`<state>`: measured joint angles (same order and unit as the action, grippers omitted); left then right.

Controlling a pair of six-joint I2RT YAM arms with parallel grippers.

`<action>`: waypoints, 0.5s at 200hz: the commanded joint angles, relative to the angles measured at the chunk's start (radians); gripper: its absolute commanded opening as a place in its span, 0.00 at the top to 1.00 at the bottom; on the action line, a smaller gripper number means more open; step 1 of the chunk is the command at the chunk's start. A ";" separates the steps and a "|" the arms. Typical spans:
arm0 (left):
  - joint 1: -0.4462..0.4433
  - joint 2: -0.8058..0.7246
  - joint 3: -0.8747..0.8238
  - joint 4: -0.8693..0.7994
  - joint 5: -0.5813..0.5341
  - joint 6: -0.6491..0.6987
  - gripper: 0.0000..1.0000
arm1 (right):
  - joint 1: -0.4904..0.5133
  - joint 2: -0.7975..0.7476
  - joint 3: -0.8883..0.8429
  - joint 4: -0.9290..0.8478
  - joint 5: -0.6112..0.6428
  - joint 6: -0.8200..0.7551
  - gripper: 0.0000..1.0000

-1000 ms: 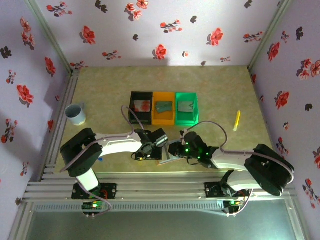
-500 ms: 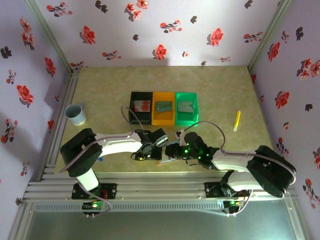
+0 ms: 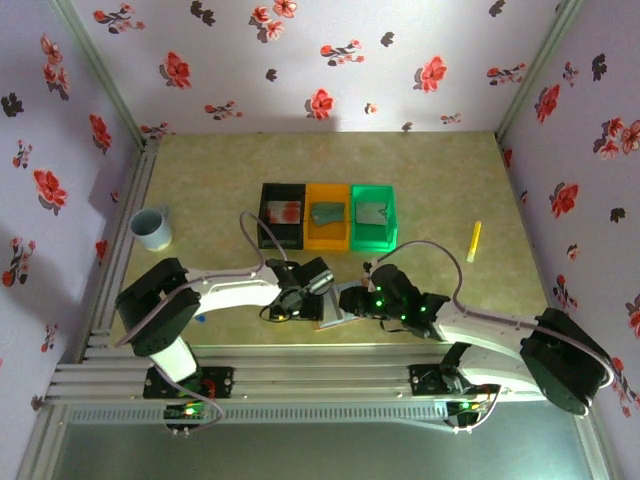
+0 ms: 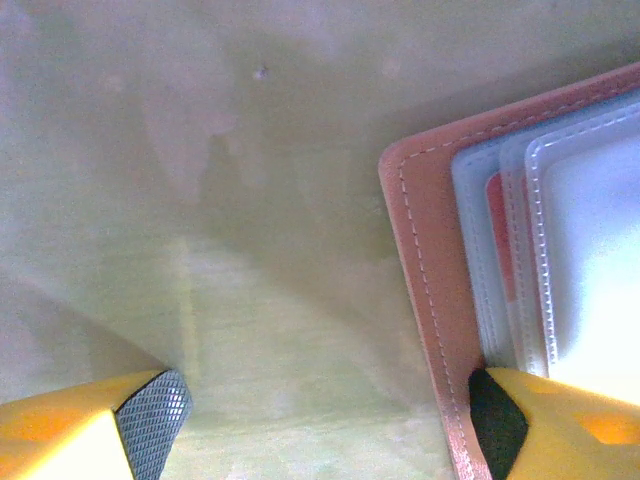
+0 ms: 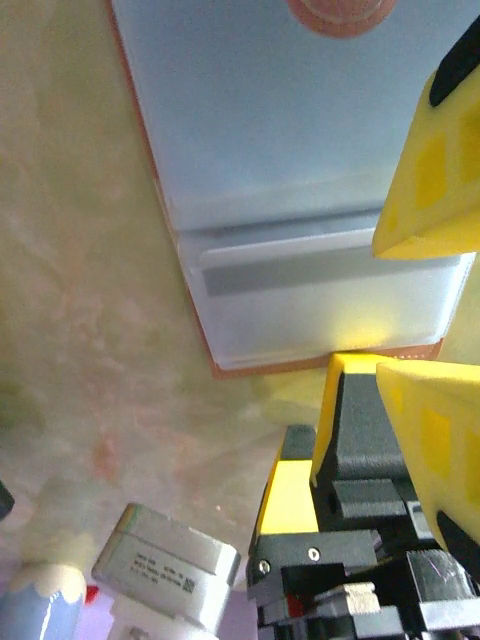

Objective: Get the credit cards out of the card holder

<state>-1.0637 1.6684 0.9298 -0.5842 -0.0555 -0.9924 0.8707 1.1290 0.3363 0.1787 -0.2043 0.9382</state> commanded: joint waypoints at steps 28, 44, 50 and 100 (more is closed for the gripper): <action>0.057 0.009 -0.039 0.049 0.056 0.074 0.20 | -0.001 0.048 0.039 -0.022 0.009 -0.012 0.66; 0.064 -0.028 -0.043 0.061 0.056 0.074 0.20 | -0.001 0.055 0.045 -0.038 0.017 -0.017 0.65; 0.065 -0.039 -0.043 0.067 0.056 0.075 0.19 | -0.002 0.054 0.049 -0.055 0.027 -0.021 0.65; 0.064 -0.084 -0.042 0.121 0.094 0.051 0.20 | -0.007 0.023 0.094 -0.237 0.166 -0.044 0.71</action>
<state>-1.0092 1.6115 0.8944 -0.5354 0.0299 -0.9543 0.8703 1.1759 0.3885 0.0521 -0.1329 0.9222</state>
